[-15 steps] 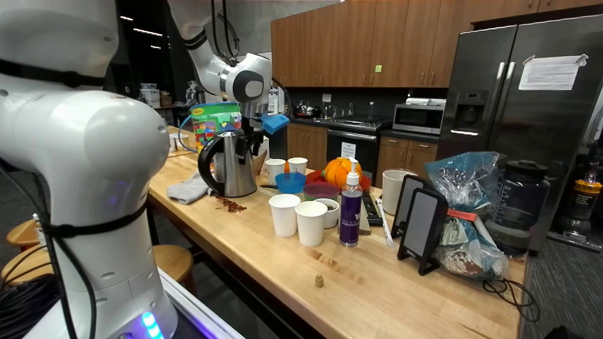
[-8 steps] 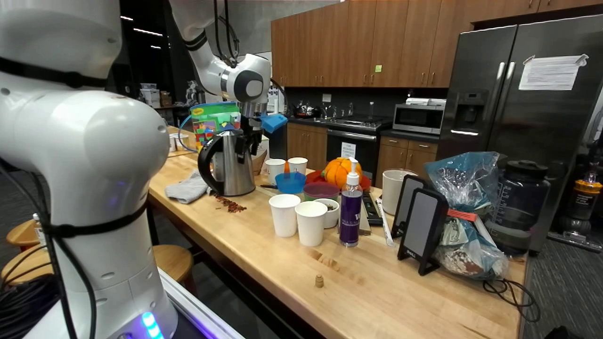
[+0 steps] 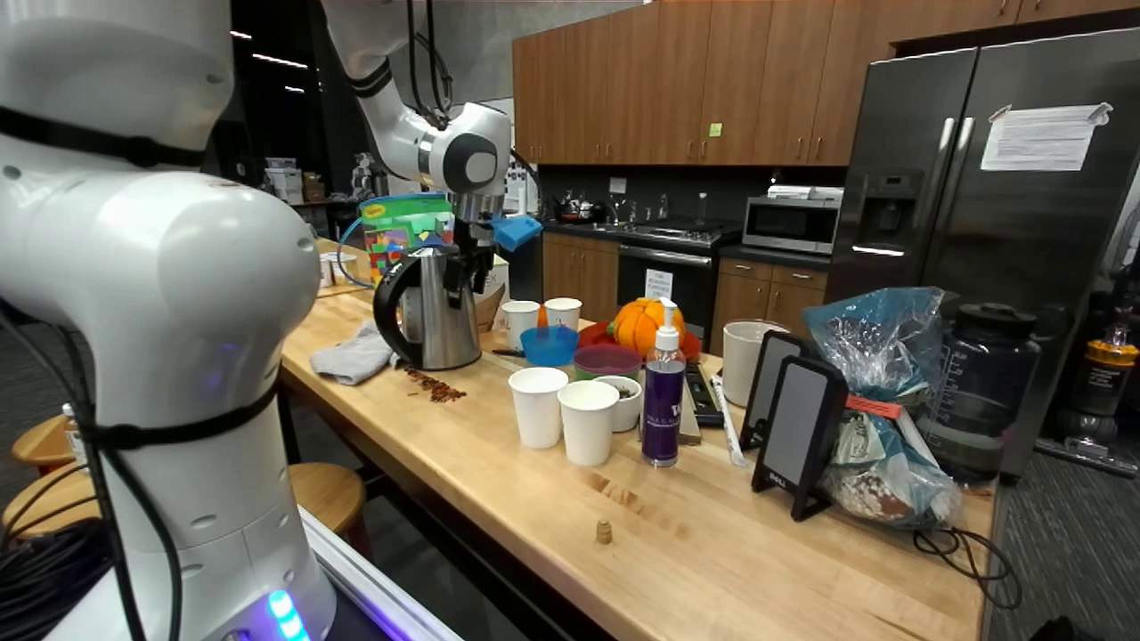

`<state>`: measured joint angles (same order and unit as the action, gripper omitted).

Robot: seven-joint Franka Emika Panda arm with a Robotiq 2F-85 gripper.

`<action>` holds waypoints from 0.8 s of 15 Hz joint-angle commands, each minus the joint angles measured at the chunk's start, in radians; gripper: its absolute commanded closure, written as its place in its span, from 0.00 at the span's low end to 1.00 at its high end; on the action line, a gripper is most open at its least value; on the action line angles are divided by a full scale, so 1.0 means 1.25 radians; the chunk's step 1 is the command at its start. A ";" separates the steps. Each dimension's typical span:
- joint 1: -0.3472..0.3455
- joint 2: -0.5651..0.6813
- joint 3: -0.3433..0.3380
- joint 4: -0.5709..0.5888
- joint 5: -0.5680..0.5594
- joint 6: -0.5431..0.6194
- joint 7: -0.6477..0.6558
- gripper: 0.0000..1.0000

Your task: Move the orange bowl backwards then move the kettle to the left.

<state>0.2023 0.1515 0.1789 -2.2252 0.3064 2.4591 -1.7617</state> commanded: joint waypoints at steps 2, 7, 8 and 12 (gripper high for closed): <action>-0.021 -0.030 0.010 -0.020 -0.041 0.001 0.046 0.00; -0.038 -0.111 -0.019 -0.097 -0.165 -0.009 0.192 0.00; -0.043 -0.130 -0.023 -0.111 -0.183 -0.017 0.216 0.00; -0.055 -0.216 -0.037 -0.157 -0.240 -0.089 0.281 0.00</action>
<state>0.1449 -0.0004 0.1418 -2.3538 0.0652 2.4165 -1.4767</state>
